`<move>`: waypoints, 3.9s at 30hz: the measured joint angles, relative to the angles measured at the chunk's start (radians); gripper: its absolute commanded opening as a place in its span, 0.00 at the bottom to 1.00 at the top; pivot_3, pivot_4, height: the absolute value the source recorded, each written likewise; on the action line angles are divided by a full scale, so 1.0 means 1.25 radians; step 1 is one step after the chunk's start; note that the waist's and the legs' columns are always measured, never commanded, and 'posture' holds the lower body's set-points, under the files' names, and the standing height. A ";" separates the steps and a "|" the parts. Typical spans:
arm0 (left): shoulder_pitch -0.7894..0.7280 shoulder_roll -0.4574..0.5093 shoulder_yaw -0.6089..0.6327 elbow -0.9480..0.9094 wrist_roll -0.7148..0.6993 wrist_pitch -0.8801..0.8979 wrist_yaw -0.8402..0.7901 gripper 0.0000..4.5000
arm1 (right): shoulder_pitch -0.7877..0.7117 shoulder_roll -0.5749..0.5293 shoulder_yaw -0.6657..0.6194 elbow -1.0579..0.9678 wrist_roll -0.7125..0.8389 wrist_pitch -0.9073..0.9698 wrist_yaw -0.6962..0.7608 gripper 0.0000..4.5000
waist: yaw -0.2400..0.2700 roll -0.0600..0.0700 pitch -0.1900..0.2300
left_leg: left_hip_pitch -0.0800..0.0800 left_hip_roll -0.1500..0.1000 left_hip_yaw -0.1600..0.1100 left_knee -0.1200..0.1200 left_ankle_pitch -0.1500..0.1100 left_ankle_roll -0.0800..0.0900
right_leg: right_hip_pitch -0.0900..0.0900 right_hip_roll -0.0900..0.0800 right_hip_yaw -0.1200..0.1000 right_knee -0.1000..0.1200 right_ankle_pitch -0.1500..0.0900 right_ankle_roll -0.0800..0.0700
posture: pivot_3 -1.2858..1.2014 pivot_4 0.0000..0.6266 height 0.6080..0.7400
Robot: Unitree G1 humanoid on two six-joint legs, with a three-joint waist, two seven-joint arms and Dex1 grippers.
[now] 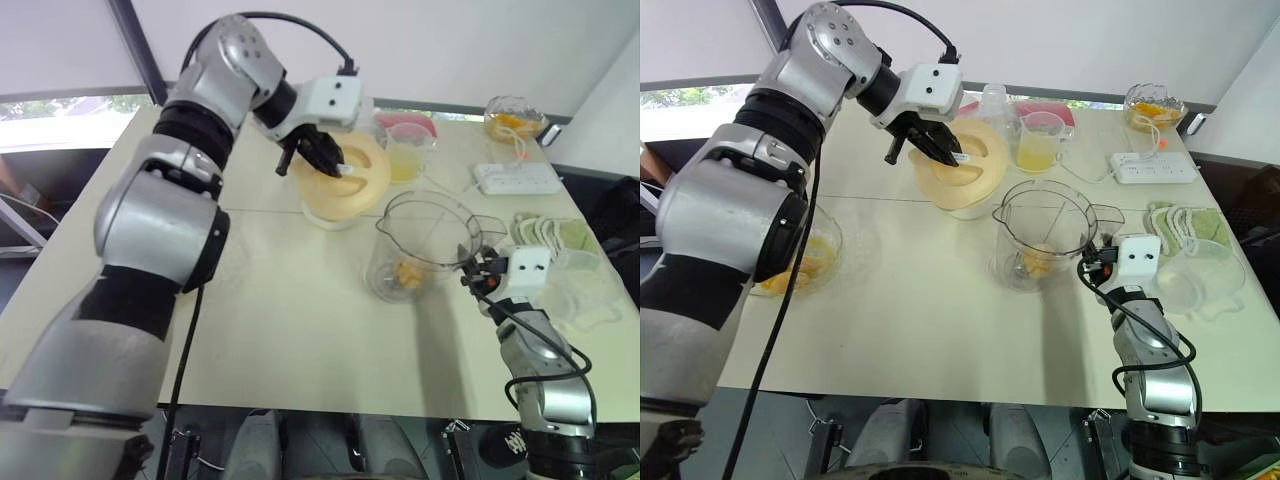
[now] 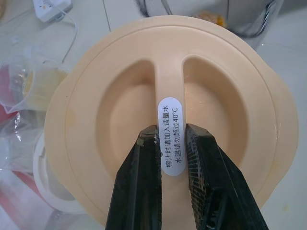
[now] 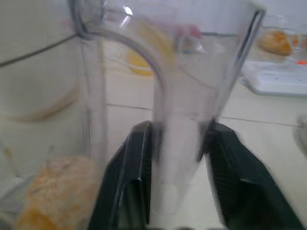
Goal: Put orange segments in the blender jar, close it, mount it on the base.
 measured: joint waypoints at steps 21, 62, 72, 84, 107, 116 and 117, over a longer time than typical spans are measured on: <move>-0.067 -0.082 0.069 0.000 -0.020 0.031 -0.049 0.04 | -0.023 0.047 0.038 -0.045 -0.043 0.038 -0.053 0.41 | -0.013 0.000 0.000 | 0.001 0.000 0.000 0.000 0.000 0.000 | 0.000 0.000 0.000 0.001 0.000 0.000 | 0.52 0.24 1.00; -0.061 -0.217 -0.014 0.014 -0.016 0.143 -0.033 0.04 | 0.045 0.140 0.072 -0.114 -0.093 0.002 -0.134 0.22 | -0.023 0.001 0.000 | 0.002 0.000 0.000 0.000 0.000 0.000 | 0.000 0.001 0.001 0.002 0.000 0.000 | 0.52 0.24 1.00; -0.044 -0.212 -0.018 0.015 0.019 0.097 0.013 0.04 | 0.062 0.160 0.089 -0.125 -0.115 -0.011 -0.154 0.22 | -0.023 0.001 -0.001 | 0.004 0.000 0.000 0.000 0.000 0.000 | 0.002 0.001 0.001 0.002 0.000 0.000 | 0.52 0.24 1.00; -0.027 -0.205 0.002 0.014 0.015 0.015 -0.035 0.04 | 0.090 0.180 0.101 -0.143 -0.126 -0.020 -0.159 0.22 | -0.023 0.001 -0.001 | 0.007 0.000 0.000 0.000 0.000 0.000 | 0.005 0.001 0.001 0.003 0.000 -0.001 | 0.52 0.24 1.00; -0.024 -0.214 0.020 0.029 -0.044 0.010 -0.061 0.04 | 0.078 0.168 0.098 -0.147 -0.132 0.005 -0.150 0.22 | -0.024 0.001 -0.001 | 0.007 0.000 0.000 0.000 0.000 0.000 | 0.004 0.001 0.001 0.002 0.000 -0.001 | 0.52 0.24 1.00; -0.025 -0.229 0.017 0.029 -0.066 0.002 -0.060 0.04 | 0.089 0.168 0.098 -0.162 -0.132 0.011 -0.149 0.22 | -0.023 0.001 -0.001 | 0.006 0.000 0.000 0.000 0.000 0.001 | 0.004 0.001 0.001 0.002 0.000 -0.001 | 0.52 0.24 1.00; -0.025 -0.229 0.014 0.029 -0.071 0.001 -0.060 0.04 | 0.090 0.168 0.098 -0.164 -0.132 0.013 -0.148 0.22 | -0.023 0.001 -0.001 | 0.006 0.000 0.000 0.000 0.000 0.000 | 0.004 0.001 0.001 0.002 -0.001 -0.001 | 0.52 0.24 1.00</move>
